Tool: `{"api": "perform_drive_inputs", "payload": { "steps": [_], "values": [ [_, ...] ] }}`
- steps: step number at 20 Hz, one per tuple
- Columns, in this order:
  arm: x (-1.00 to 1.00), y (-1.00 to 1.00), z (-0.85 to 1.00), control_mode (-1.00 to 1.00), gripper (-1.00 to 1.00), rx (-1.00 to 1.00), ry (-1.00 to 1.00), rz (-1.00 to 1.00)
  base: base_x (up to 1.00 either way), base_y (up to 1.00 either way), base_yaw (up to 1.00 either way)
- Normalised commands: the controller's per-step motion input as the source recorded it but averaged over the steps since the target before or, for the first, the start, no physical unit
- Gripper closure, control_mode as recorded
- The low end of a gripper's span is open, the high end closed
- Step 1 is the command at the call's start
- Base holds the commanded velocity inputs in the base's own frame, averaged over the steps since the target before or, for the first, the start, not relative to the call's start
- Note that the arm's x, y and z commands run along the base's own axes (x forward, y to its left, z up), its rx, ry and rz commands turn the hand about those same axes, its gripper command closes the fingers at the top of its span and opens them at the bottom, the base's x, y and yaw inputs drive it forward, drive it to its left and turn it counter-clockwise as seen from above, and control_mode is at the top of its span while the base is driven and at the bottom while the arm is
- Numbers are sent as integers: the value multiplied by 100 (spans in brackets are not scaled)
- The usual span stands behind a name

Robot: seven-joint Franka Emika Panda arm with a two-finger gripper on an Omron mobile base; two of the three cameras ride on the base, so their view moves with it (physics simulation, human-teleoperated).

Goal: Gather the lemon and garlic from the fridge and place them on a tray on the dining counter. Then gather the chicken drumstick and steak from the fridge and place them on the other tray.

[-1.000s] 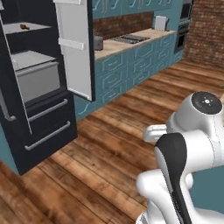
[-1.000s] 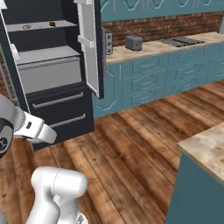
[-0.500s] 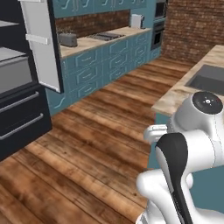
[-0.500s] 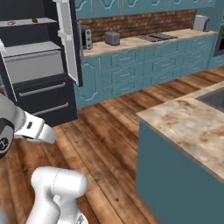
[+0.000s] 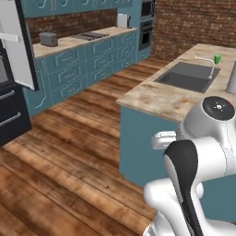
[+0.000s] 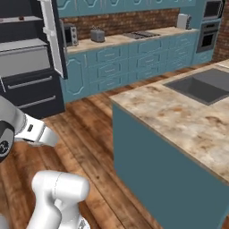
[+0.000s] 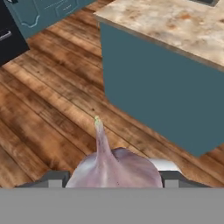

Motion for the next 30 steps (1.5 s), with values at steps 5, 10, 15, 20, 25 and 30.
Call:
{"api": "perform_drive_inputs", "payload": {
  "steps": [5, 10, 15, 20, 25, 30],
  "values": [
    [0, 0, 0, 100, 100, 0, 0, 0, -91, -100, -6],
    [0, 0, 0, 100, 100, 0, 0, 0, -40, -100, -2],
    [0, 0, 0, 100, 100, 0, 0, 0, -8, -100, 0],
    [0, 0, 0, 100, 100, 0, 0, 0, 0, -100, 0],
    [0, 0, 0, 100, 100, 0, 0, 0, 2, -100, 0],
    [0, 0, 0, 100, 100, 0, 0, 0, 14, -100, 0]
  ]
}}
